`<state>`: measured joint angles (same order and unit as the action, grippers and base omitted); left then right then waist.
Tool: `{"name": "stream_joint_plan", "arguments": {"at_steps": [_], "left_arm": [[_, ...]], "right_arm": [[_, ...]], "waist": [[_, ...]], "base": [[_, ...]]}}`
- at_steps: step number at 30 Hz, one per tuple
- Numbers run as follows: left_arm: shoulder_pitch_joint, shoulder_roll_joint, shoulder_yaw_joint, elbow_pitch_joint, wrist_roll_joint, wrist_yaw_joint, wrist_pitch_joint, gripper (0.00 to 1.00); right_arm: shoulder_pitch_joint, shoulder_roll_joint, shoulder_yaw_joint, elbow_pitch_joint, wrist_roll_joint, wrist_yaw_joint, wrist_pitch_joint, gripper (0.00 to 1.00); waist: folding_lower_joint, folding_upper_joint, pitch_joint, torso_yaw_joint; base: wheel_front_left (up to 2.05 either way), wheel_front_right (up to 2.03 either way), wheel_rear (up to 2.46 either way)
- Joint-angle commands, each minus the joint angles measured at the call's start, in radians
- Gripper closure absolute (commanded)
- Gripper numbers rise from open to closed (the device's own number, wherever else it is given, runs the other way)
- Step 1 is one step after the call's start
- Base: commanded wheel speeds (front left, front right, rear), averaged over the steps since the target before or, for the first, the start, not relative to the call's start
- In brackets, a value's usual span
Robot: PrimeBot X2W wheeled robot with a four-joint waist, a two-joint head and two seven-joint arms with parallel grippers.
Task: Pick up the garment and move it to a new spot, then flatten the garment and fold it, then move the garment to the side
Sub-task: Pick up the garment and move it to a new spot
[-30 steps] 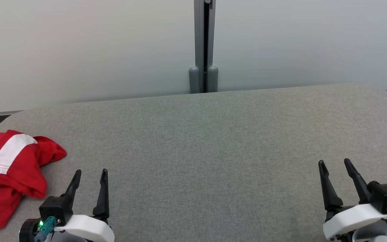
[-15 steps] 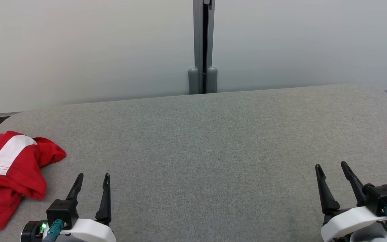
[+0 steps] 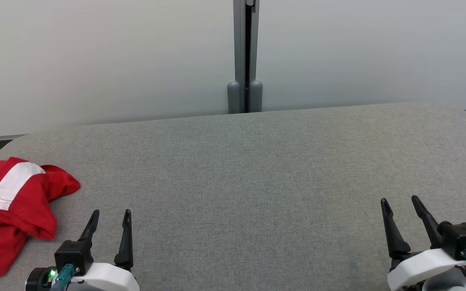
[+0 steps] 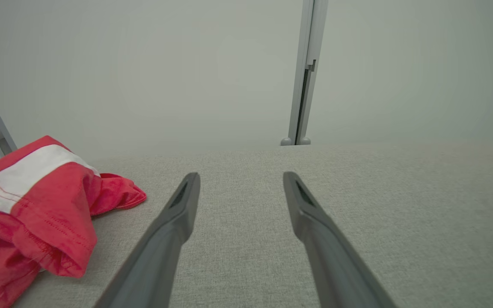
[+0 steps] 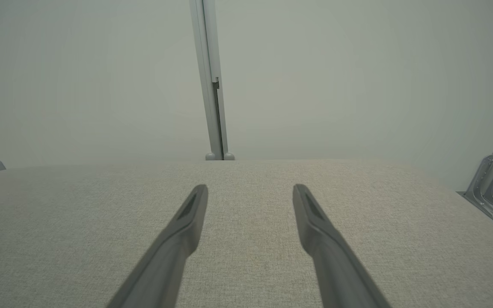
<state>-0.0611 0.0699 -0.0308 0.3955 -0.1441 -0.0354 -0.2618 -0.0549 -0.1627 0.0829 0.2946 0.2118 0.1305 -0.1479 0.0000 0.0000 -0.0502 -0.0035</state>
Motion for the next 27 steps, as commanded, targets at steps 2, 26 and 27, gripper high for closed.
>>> {"name": "stream_joint_plan", "arguments": {"at_steps": [2,26,27], "left_arm": [[-0.011,0.000,0.005,0.002,0.001,-0.002,-0.005,0.00],[-0.069,0.008,0.045,-0.001,-0.027,-0.008,-0.003,0.00],[-0.069,0.008,0.045,-0.001,-0.027,-0.008,-0.003,0.00]], "right_arm": [[0.008,-0.006,0.000,0.000,0.000,0.000,0.002,0.00],[0.018,0.008,0.014,-0.128,-0.008,0.000,0.025,0.00],[0.018,0.008,0.014,-0.128,-0.008,0.000,0.025,0.00]], "waist": [[0.0000,0.0000,0.001,0.001],[0.0000,0.0000,0.015,0.357],[0.0000,0.0000,0.015,0.357]], "base": [[0.00,0.00,0.00],[0.00,0.00,0.00],[0.00,0.00,0.00]]}}
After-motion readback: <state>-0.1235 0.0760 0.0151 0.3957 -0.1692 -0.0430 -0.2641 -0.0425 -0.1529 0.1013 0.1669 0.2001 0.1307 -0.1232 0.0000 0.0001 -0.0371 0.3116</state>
